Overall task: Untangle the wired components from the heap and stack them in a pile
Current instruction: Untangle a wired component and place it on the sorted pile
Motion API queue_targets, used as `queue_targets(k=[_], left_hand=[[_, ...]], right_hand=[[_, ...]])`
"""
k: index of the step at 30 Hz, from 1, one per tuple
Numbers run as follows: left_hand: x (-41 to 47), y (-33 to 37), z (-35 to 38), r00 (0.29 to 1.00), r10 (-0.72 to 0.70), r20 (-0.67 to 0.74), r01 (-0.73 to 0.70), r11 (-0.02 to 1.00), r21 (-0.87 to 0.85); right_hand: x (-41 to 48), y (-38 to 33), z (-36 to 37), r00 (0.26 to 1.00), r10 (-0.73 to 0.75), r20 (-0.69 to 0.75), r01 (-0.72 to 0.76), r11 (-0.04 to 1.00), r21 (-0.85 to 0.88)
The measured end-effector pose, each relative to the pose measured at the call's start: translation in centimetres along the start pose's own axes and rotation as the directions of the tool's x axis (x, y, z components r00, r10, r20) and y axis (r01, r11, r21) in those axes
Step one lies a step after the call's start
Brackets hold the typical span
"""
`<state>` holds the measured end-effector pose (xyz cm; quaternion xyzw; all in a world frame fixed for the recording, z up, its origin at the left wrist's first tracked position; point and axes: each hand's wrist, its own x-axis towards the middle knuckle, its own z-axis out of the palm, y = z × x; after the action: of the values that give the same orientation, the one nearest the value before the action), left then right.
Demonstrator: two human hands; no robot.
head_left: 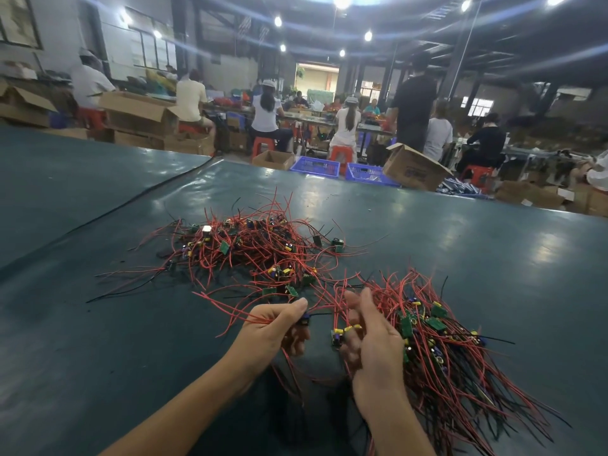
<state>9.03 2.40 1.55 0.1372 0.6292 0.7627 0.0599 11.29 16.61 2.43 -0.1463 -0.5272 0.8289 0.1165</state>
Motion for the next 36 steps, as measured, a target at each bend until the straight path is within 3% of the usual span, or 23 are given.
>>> queue_targets(k=[3, 5, 8, 13, 17, 20, 23, 27, 36], left_hand=[[0.2, 0.0, -0.1, 1.0, 0.011, 0.018, -0.011, 1.0, -0.009], [0.3, -0.1, -0.2, 1.0, 0.007, 0.031, -0.007, 1.0, -0.009], [0.3, -0.3, -0.2, 0.999, -0.006, 0.042, 0.005, 1.0, 0.029], [0.3, 0.0, -0.1, 0.997, -0.013, 0.071, 0.006, 0.995, 0.103], [0.4, 0.1, -0.3, 1.0, -0.011, 0.015, 0.01, 0.999, 0.039], [0.5, 0.0, -0.7, 0.999, -0.013, -0.04, 0.013, 1.0, -0.012], [0.5, -0.2, -0.7, 0.999, -0.009, -0.044, 0.007, 0.999, -0.047], [0.4, -0.2, -0.5, 0.997, -0.017, 0.071, 0.022, 0.997, -0.074], [0.1, 0.0, -0.2, 0.988, -0.046, 0.147, 0.054, 0.997, -0.05]], right_hand=[[-0.8, 1.0, 1.2, 0.98, 0.063, 0.189, -0.039, 0.991, -0.125], [-1.1, 1.5, 1.7, 0.974, 0.016, 0.228, 0.026, 0.983, -0.182], [-0.8, 1.4, 1.6, 0.987, -0.06, 0.146, 0.09, 0.974, -0.209], [0.3, 0.5, 0.2, 0.99, -0.135, -0.045, 0.131, 0.988, -0.079], [0.7, 0.1, -0.4, 0.989, -0.101, -0.106, 0.107, 0.993, 0.054], [0.6, 0.4, -0.2, 0.999, -0.05, 0.006, 0.05, 0.998, 0.044], [-0.2, 1.2, 0.4, 0.982, -0.018, 0.186, 0.045, 0.988, -0.147], [-1.3, 2.1, 1.2, 0.88, -0.089, 0.466, 0.227, 0.942, -0.249], [-1.6, 1.8, 1.5, 0.866, -0.221, 0.449, 0.371, 0.885, -0.281]])
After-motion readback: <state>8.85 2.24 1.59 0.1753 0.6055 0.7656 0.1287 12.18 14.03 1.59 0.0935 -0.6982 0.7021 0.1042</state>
